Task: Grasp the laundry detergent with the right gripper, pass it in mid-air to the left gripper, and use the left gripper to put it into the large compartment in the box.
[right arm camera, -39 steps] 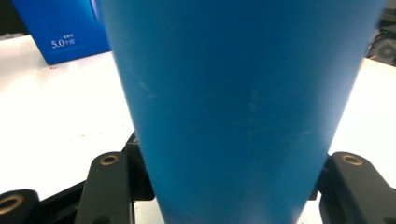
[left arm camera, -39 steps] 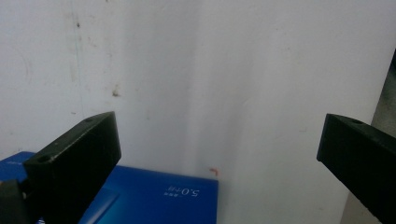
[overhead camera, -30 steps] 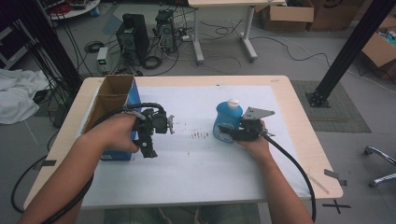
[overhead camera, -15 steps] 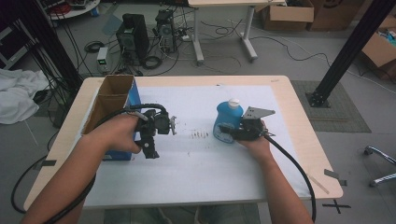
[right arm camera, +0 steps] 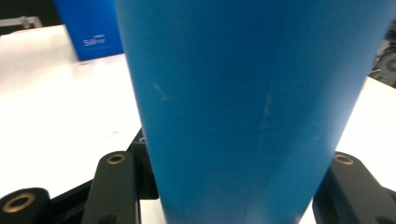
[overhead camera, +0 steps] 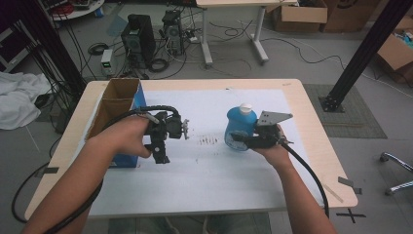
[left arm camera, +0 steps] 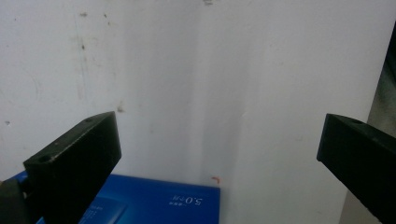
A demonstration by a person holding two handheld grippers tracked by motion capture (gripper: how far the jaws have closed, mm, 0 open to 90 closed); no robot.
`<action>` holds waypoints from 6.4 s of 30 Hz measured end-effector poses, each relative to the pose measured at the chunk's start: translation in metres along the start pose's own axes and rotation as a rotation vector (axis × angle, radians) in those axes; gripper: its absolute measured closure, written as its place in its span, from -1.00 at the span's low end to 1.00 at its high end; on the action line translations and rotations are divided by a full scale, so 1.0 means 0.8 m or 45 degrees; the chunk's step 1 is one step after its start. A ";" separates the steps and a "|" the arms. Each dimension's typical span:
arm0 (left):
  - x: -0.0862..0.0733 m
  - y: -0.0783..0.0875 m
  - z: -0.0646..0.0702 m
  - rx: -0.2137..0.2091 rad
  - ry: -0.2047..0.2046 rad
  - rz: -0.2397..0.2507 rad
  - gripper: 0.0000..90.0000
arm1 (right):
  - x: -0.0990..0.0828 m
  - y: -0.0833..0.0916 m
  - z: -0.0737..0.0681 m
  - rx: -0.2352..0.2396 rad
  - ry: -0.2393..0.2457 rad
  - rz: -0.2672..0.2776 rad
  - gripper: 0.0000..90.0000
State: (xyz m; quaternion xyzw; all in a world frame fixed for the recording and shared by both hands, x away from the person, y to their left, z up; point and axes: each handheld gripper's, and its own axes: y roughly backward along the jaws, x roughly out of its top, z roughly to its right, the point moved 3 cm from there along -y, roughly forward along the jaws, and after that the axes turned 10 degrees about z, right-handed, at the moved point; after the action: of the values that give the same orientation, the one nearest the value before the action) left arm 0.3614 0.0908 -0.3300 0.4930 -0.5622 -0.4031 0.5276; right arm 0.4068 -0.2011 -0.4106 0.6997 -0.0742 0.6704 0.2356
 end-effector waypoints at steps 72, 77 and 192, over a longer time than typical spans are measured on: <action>0.052 0.030 0.048 -0.047 -0.152 0.017 -0.94 | 0.025 -0.147 -0.177 0.482 0.118 0.016 0.01; 0.050 0.031 0.047 -0.046 -0.142 0.010 -0.88 | 0.027 -0.148 -0.178 0.486 0.120 0.026 0.01; 0.043 0.051 0.017 -0.079 -0.014 -0.083 -0.14 | 0.056 -0.104 -0.145 0.452 0.033 -0.121 -0.63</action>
State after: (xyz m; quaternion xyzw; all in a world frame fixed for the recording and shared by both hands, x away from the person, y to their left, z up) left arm 0.3440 0.0639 -0.2848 0.4922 -0.5360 -0.4401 0.5262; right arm 0.3405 -0.0690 -0.3874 0.7242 0.0813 0.6702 0.1407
